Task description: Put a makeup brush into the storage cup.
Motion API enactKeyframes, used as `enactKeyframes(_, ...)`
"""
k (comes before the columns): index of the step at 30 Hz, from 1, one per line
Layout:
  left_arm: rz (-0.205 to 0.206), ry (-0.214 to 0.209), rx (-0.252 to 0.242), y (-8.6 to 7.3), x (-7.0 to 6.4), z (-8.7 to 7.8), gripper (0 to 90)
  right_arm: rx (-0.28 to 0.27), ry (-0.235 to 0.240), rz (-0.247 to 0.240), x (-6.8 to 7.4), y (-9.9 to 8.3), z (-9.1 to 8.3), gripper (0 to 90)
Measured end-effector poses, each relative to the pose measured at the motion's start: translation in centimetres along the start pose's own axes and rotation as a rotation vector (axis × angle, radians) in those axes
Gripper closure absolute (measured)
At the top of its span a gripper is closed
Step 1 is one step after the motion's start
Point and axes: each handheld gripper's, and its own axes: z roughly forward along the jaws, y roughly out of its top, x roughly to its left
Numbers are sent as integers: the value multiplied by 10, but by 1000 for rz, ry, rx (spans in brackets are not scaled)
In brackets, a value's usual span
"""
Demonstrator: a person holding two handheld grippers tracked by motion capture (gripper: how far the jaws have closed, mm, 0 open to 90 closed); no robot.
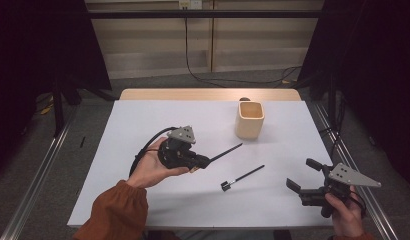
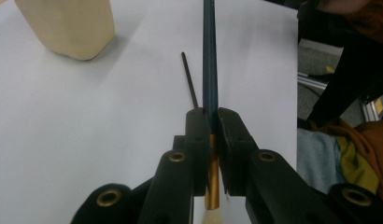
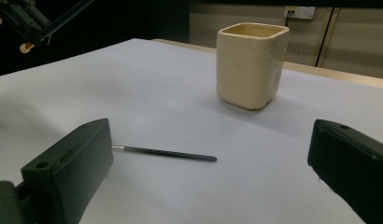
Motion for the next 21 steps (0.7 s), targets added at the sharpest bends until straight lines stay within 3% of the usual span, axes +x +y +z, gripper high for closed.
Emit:
enactKeyframes(13,48,-6,149,9,2,9,837,2,6,-1,1,0,1,0)
enactKeyframes(17,47,3,202,8,4,16,837,3,7,-1,0,0,1,0)
enactKeyframes(21,42,-13,218,7,8,15,837,5,9,-4,0,0,1,0)
